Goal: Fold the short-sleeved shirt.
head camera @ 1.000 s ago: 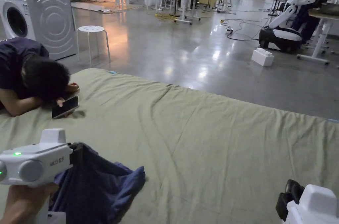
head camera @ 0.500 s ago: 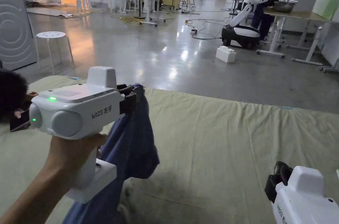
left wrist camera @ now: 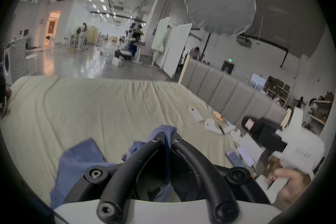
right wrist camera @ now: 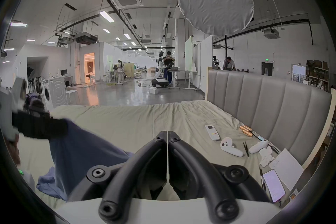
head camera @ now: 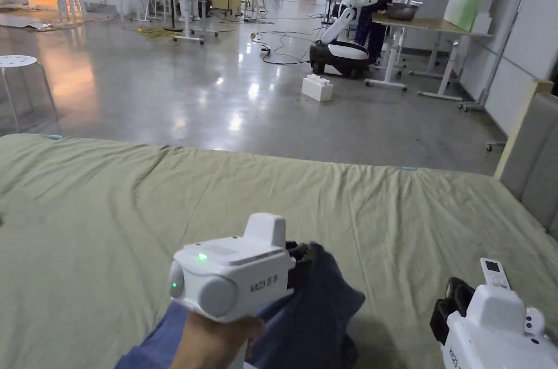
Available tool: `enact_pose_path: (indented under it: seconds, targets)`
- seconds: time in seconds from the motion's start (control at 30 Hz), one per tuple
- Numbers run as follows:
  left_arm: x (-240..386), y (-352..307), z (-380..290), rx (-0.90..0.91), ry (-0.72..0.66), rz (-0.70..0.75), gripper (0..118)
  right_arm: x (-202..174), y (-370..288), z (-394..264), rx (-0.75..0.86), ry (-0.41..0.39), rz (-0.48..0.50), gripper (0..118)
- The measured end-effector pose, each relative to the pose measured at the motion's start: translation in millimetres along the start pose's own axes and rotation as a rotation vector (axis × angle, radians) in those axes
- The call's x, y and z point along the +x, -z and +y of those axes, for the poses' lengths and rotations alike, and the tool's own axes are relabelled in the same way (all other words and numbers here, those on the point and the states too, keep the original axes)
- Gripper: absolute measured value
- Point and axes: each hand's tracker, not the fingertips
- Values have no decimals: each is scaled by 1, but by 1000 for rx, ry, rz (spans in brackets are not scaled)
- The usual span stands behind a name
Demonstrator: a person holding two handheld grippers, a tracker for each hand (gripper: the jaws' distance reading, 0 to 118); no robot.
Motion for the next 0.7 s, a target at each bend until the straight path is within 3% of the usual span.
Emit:
enact_pose_path:
  seconds: [0.17, 0.23, 0.3, 0.37, 0.43, 0.53, 0.7]
  targets:
    - [2, 26, -56, -109, -57, 51, 7, 7, 0, -16, -44, -16, -7, 2]
    - [0, 29, -69, -134, -76, 85, 14, 6, 0, -23, -59, -25, -4, 2]
    - [-5, 31, -78, -157, -94, 110, 34, 5, 1, -27, -71, -31, 5, 2]
    - [-11, 31, -84, -176, -108, 131, 64, 1, 2, -30, -85, -38, 16, 2]
    - [-15, 25, -84, -187, -126, 143, 79, -3, 1, -30, -88, -39, 28, 2]
    - [-18, 1, -73, -88, -120, 151, 85, -9, -2, -25, -75, -37, 48, 2]
    - [-21, -46, -52, 90, -53, 290, 84, -24, -5, -5, -14, -41, 76, 2]
